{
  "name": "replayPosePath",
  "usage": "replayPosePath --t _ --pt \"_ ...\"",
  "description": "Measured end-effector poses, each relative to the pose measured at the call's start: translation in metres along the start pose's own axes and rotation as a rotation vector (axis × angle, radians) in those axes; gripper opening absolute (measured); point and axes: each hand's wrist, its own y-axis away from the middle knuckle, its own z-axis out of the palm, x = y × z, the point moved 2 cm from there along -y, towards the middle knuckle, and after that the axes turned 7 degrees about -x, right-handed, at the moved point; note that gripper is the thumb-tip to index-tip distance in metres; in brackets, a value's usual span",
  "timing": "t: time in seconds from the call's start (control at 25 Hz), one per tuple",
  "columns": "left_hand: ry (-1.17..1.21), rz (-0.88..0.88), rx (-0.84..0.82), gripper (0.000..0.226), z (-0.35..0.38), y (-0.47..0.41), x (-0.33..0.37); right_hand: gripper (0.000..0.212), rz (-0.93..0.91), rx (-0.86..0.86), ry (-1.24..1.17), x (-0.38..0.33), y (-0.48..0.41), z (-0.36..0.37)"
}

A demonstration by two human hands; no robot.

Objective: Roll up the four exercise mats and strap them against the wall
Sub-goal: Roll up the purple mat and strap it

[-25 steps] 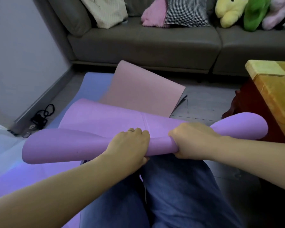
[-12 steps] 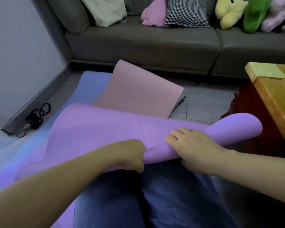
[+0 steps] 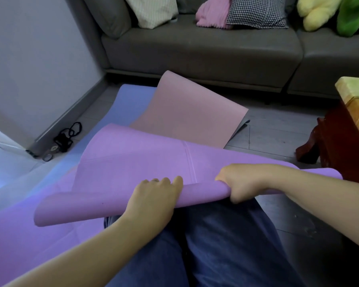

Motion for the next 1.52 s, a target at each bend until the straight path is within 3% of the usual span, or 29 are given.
replayPosePath --t 0.12,0.24,0.32,0.4,0.52,0.72,0.84,1.04,1.16,1.24,1.36,1.44,1.52 --pt "0.038 -0.069 -0.057 0.029 -0.003 -0.011 -0.006 0.017 0.021 0.077 -0.019 0.002 0.004 -0.002" --pt "0.148 -0.026 -0.198 0.027 -0.004 -0.024 -0.015 0.044 0.053 0.488 0.333 -0.001 0.014 0.014" --pt "0.236 0.041 -0.349 0.022 -0.008 -0.031 -0.019 0.048 0.026 0.573 0.466 -0.006 0.013 0.021" --pt "0.306 0.111 -0.461 0.020 -0.013 -0.036 -0.022 0.037 0.023 0.541 0.434 -0.005 0.008 0.017" --pt "0.376 0.095 -0.437 0.023 -0.015 -0.035 -0.027 0.025 0.058 0.472 0.338 -0.002 0.004 0.007" --pt "0.059 -0.049 -0.032 0.034 -0.004 -0.018 -0.010 0.022 0.127 0.464 0.201 0.000 0.003 0.020" --pt "-0.001 -0.014 0.020 0.032 0.001 -0.015 -0.003 0.027 0.136 0.510 0.234 -0.006 0.013 0.025" --pt "0.070 0.096 -0.087 0.032 -0.001 -0.028 -0.015 0.033 0.123 0.433 0.195 -0.010 0.032 0.022" --pt "0.138 0.140 -0.228 0.029 -0.012 -0.039 -0.021 0.064 0.100 0.416 0.084 -0.003 0.034 0.017" --pt "0.217 0.153 -0.359 0.026 -0.013 -0.046 -0.024 0.076 0.081 0.547 0.055 0.000 0.026 0.024" --pt "0.302 0.164 -0.524 0.026 -0.016 -0.055 -0.027 0.064 -0.006 0.766 0.139 0.000 0.011 0.039" --pt "0.280 0.138 -0.531 0.026 -0.020 -0.055 -0.032 0.062 -0.038 0.813 0.135 0.006 0.004 0.034" --pt "0.207 0.077 -0.384 0.035 -0.020 -0.047 -0.031 0.068 -0.049 0.720 0.151 0.011 -0.002 0.022"
